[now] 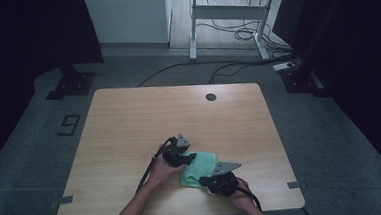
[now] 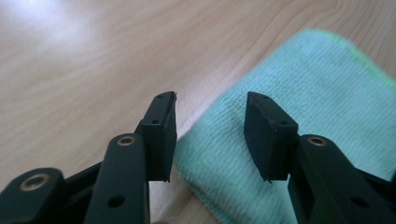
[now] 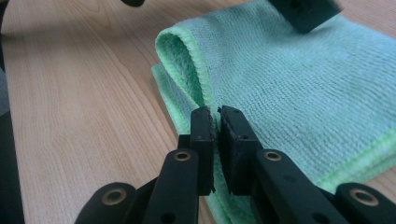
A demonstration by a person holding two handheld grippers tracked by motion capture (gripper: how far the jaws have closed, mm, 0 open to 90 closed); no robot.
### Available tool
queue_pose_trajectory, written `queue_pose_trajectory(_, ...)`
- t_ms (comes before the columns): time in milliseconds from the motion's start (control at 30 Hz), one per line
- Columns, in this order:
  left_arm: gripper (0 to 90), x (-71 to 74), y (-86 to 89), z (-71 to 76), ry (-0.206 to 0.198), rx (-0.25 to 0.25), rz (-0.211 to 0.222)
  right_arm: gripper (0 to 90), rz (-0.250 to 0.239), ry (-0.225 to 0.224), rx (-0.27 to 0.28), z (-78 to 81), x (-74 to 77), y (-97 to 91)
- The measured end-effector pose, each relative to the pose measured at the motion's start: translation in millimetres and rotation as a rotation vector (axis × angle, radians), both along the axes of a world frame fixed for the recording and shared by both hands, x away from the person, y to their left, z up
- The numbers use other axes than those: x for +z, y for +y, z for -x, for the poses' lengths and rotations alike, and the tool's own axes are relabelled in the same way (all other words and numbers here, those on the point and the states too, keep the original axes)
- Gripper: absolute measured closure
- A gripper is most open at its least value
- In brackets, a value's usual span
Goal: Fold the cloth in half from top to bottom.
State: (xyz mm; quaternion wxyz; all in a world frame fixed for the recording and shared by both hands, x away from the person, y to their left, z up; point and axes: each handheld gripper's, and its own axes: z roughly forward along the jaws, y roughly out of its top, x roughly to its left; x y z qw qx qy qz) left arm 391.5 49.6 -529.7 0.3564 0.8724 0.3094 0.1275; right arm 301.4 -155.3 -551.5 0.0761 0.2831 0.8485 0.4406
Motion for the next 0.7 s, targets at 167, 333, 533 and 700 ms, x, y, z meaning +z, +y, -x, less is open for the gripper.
queue_pose_trajectory(167,55.8,-8.4,1.9,0.7,0.009,0.008,0.008,78.5,-0.006,0.010,0.004,0.3,0.7,-1.1)
queue_pose_trajectory(333,56.6,-9.9,2.6,1.6,0.009,0.014,0.018,69.8,-0.064,0.003,-0.014,-1.4,15.7,-4.2)
queue_pose_trajectory(533,56.5,-10.7,3.8,0.8,0.015,0.016,0.031,64.4,-0.054,-0.034,-0.092,-22.1,28.0,17.2)
queue_pose_trajectory(700,56.3,-12.1,5.5,0.1,0.028,0.024,0.054,61.4,0.000,-0.027,-0.086,-25.9,16.2,41.5)
